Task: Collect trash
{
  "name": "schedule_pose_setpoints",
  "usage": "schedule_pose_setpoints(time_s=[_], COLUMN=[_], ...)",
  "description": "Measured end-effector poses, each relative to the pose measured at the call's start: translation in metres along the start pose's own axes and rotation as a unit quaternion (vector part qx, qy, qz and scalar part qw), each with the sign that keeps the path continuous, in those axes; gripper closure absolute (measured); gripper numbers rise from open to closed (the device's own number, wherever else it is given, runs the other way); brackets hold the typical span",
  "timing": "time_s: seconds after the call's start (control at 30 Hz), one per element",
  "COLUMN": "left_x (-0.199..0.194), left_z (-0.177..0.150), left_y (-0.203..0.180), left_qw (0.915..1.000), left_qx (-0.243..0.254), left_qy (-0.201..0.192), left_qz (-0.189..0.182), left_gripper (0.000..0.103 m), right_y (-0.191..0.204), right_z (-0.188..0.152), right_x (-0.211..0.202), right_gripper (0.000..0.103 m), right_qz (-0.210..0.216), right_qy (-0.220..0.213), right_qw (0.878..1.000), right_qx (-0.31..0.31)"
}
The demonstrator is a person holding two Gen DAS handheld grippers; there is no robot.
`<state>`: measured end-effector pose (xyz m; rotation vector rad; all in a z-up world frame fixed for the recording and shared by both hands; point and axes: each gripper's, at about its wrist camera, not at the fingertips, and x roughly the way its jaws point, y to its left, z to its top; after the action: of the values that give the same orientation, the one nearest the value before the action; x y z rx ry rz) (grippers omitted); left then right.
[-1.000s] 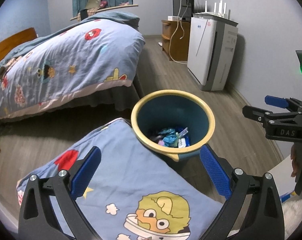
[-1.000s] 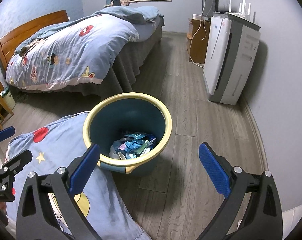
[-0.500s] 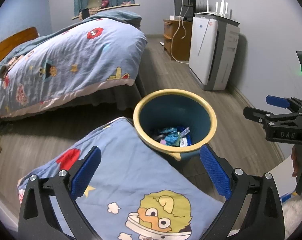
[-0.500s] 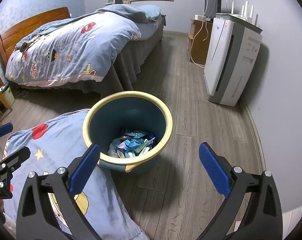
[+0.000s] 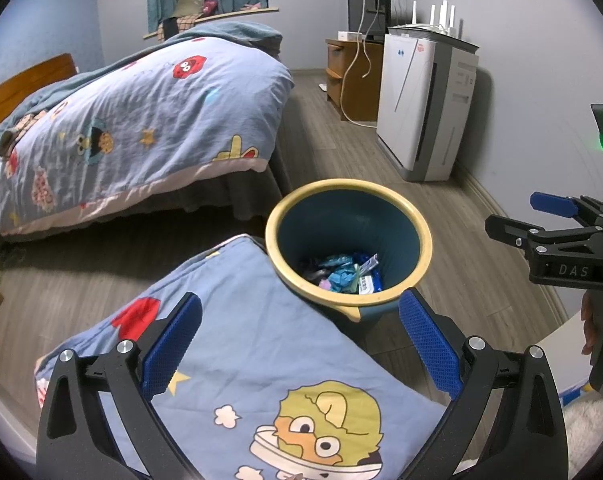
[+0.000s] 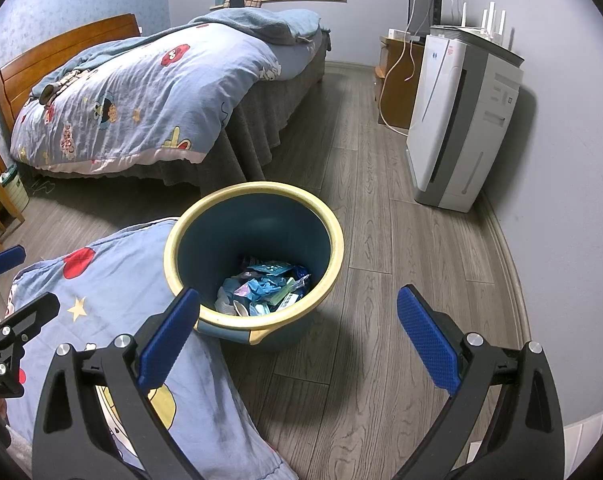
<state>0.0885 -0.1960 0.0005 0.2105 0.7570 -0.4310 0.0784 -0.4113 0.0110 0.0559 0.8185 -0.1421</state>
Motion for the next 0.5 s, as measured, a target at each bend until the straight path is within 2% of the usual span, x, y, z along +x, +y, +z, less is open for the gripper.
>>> schedule_pose_setpoints(time_s=[0.5], left_x=[0.0001], left_z=[0.0001], left_y=[-0.0015], left_qw=[1.0000], left_qx=[0.000], left_qy=[0.000], left_qz=[0.000], left_gripper=[0.005], right_y=[0.0007], right_z=[-0.0004], right_x=[0.0012], right_gripper=[0.006], right_qz=[0.000], right_qy=[0.001], right_qw=[1.000], right_qx=[-0.003])
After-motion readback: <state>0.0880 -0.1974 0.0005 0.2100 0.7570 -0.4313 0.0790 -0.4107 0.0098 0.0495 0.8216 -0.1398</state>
